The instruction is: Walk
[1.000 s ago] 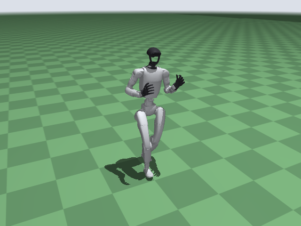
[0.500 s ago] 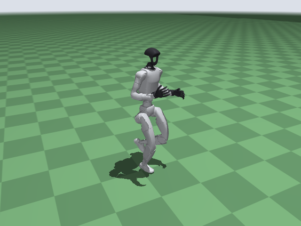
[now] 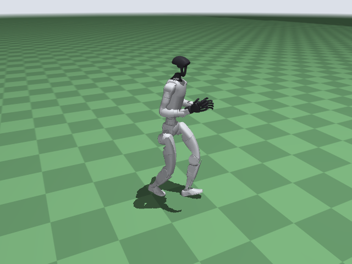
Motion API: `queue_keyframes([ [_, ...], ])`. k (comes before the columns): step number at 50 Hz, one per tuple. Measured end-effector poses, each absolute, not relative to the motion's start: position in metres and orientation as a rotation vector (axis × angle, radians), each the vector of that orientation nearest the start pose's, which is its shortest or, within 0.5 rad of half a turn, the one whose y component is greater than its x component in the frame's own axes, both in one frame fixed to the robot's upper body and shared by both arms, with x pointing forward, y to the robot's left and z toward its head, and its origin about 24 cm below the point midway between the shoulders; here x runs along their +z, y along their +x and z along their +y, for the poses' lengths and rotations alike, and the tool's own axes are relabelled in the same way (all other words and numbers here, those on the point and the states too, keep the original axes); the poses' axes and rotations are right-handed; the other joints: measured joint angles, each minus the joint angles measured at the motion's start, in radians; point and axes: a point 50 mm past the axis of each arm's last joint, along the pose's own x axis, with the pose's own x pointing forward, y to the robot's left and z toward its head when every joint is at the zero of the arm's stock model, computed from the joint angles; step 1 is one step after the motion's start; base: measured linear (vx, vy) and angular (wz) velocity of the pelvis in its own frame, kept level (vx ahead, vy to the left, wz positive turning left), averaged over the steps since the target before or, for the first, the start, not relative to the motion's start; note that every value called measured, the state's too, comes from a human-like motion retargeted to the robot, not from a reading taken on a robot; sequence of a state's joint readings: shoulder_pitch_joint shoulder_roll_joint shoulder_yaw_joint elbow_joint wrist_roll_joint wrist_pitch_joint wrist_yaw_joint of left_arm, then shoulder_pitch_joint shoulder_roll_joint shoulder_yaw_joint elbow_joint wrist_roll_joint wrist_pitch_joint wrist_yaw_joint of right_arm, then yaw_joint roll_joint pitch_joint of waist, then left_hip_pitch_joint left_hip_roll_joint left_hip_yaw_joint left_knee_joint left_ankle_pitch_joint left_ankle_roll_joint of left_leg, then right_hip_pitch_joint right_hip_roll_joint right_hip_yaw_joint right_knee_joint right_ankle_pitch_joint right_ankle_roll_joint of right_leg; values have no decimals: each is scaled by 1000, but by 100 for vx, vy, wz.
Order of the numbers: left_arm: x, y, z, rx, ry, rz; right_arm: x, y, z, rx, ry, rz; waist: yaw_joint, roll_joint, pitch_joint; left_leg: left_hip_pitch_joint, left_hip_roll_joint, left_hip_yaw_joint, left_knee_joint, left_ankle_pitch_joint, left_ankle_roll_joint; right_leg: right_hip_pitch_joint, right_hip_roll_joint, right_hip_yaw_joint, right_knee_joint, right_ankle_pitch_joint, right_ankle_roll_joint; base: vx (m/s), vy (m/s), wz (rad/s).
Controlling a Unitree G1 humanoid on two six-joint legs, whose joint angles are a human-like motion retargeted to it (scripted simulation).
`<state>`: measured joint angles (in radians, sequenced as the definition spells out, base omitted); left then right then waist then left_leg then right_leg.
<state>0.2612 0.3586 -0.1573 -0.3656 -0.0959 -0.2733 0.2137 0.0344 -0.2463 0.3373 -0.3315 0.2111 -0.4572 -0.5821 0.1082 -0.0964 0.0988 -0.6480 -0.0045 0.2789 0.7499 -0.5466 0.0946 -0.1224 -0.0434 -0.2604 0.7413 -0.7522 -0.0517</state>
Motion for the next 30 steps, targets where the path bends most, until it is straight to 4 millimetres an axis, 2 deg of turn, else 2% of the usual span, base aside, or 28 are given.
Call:
queue_keyframes([
  [10,120,204,161,-47,92,-481,104,211,-132,-144,282,-468,-6,-33,-19,36,-45,1,51,12,48,48,-46,43,79,17,29,33,2,15],
  [13,129,207,158,-53,78,-528,99,209,-130,-124,277,-439,-11,-51,-22,61,-75,1,56,-10,70,40,-86,42,162,76,52,29,4,17],
  [18,148,209,150,-69,64,-625,94,208,-127,-71,273,-412,-32,-86,-13,119,-147,6,45,-40,106,-34,-185,59,407,234,104,25,7,25],
  [20,158,210,147,-75,63,-673,95,209,-125,-42,277,-413,-42,-95,-6,144,-172,8,28,-51,121,-86,-238,65,521,281,102,24,8,14],
  [23,171,211,143,-90,69,-737,97,210,-125,-4,279,-413,-63,-96,2,173,-194,3,26,-75,135,-168,-300,73,656,297,76,24,8,13],
  [27,185,212,139,-111,82,-804,101,211,-125,41,287,-421,-95,-80,13,217,-206,-14,23,-108,142,-284,-343,86,745,260,32,26,7,13],
  [30,193,212,137,-125,92,-840,103,211,-126,67,295,-424,-122,-59,20,251,-205,-32,27,-139,140,-364,-343,87,733,220,10,28,5,14],
])
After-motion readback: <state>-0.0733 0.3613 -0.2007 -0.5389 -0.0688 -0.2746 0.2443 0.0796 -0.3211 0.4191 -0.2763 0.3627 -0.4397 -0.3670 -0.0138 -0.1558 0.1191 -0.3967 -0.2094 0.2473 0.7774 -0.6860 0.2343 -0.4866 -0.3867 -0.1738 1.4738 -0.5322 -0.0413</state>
